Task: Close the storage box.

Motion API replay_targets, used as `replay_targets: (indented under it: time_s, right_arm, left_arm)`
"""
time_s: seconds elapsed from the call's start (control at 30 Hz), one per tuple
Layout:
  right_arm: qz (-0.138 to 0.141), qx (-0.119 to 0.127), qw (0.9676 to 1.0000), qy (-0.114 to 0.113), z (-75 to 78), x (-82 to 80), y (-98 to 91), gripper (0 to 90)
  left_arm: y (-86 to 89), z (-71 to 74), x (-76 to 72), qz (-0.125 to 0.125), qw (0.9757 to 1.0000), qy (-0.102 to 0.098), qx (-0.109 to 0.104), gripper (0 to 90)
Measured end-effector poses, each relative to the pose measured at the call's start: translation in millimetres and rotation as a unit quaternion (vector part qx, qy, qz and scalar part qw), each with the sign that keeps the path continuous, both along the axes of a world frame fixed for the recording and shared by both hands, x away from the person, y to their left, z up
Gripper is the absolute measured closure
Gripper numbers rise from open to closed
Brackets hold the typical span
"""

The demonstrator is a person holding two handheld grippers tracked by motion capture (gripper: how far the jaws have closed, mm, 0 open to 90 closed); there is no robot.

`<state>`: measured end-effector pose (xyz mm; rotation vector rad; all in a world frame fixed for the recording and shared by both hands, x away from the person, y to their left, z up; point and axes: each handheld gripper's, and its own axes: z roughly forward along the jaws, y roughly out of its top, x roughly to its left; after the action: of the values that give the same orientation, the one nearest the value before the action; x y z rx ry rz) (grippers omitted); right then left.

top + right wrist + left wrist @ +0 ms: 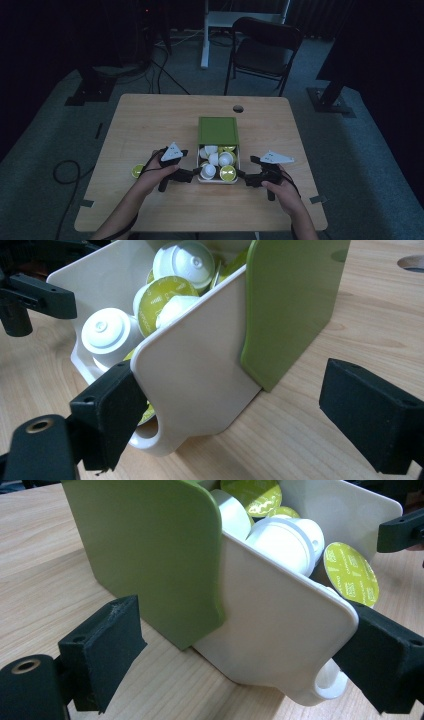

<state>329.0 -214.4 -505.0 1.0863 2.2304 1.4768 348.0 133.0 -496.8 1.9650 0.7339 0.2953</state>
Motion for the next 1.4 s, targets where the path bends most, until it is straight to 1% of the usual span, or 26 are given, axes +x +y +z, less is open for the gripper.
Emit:
replay_targets:
  time_s: [0.17,0.37,0.47,0.5,0.8,0.97,1.13,1.3,1.4]
  right_arm:
    - [-0.008,0.006,1.0,-0.001,0.5,3.5,-0.2,11.8]
    - [-0.014,0.005,0.9999,-0.003,1.7,7.8,0.3,11.8]
    - [-0.017,0.005,0.9998,-0.004,2.0,9.3,0.5,11.8]
    - [-0.018,0.005,0.9998,-0.004,2.3,10.6,0.7,11.8]
    - [-0.023,0.004,0.9997,-0.003,2.1,16.2,1.4,11.8]
    - [-0.025,-0.001,0.9997,-0.004,3.2,20.0,1.7,11.8]
    - [-0.028,0.002,0.9996,-0.001,2.7,23.3,2.0,11.8]
    - [-0.029,0.0,0.9996,0.0,2.4,27.4,2.8,11.8]
    - [-0.03,0.001,0.9995,0.002,1.2,29.9,3.3,11.8]
  left_arm:
    - [-1.1,2.3,3.7,0.002,1.0,-0.004,0.004,9.6]
    - [-1.8,3.0,7.4,0.006,0.9999,-0.007,0.005,9.6]
    - [-2.3,3.4,9.4,0.009,0.9999,-0.008,0.003,9.6]
    - [-2.5,3.9,10.6,0.008,0.9999,-0.009,0.005,9.6]
    - [-3.2,5.0,16.1,0.013,0.9998,-0.01,0.009,9.6]
    - [-3.4,4.8,18.7,0.017,0.9998,-0.01,0.008,9.6]
    - [-3.5,5.0,21.7,0.02,0.9997,-0.012,0.009,9.6]
    - [-4.4,6.3,24.6,0.021,0.9994,-0.02,0.017,9.5]
    - [-4.6,6.4,26.7,0.022,0.9994,-0.019,0.018,9.5]
